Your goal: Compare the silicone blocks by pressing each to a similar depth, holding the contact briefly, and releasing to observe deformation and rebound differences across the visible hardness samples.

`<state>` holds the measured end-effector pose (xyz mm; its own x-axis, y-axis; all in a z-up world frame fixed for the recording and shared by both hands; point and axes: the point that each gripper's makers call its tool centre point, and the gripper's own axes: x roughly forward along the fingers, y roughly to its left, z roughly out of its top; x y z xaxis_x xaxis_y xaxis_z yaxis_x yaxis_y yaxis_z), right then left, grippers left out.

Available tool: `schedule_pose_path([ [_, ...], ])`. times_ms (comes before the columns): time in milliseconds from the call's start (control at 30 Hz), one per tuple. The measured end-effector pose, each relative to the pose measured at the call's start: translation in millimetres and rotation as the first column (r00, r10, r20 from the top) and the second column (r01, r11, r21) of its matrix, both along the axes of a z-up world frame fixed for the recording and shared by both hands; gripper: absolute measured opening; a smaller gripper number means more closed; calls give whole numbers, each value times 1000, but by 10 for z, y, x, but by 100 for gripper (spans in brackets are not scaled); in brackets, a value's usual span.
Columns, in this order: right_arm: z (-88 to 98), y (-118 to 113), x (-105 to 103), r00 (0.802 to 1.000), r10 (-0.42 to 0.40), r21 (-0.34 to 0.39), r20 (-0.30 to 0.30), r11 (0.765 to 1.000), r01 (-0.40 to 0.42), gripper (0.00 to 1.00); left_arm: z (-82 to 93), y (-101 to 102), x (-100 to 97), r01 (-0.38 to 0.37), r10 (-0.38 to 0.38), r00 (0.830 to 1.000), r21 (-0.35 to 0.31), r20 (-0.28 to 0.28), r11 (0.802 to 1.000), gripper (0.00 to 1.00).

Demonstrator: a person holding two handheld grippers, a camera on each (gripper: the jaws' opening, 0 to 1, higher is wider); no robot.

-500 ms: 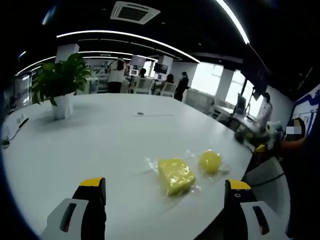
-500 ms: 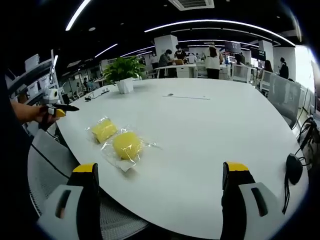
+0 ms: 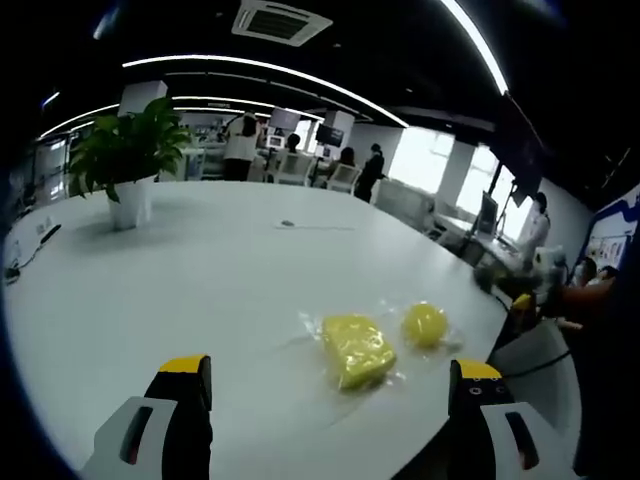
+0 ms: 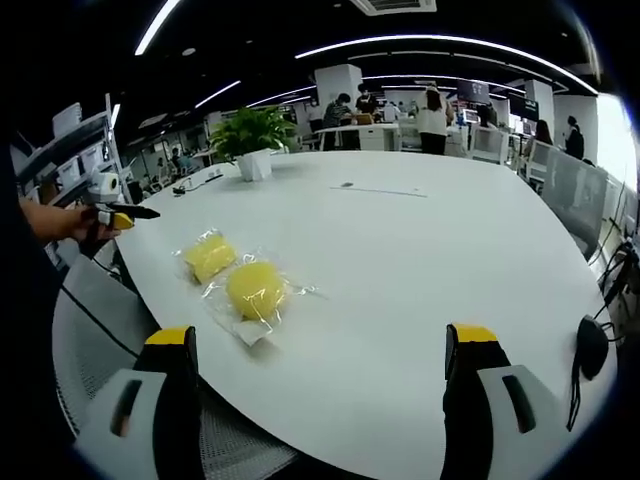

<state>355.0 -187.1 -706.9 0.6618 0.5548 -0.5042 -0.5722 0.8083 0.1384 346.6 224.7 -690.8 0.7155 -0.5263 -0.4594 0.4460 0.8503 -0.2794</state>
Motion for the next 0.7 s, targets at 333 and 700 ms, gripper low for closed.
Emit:
schedule_pose_path([
  [333,-75,-70,-6,999,-33,21,-10,999,34,96,-68,-141,33,33,-33,999,16,-35,999,100],
  [700,-75,-40,73,1000,-20,24,-12,1000,20,96,-9,-190,59,48,-48,998,8,-46,999,100],
])
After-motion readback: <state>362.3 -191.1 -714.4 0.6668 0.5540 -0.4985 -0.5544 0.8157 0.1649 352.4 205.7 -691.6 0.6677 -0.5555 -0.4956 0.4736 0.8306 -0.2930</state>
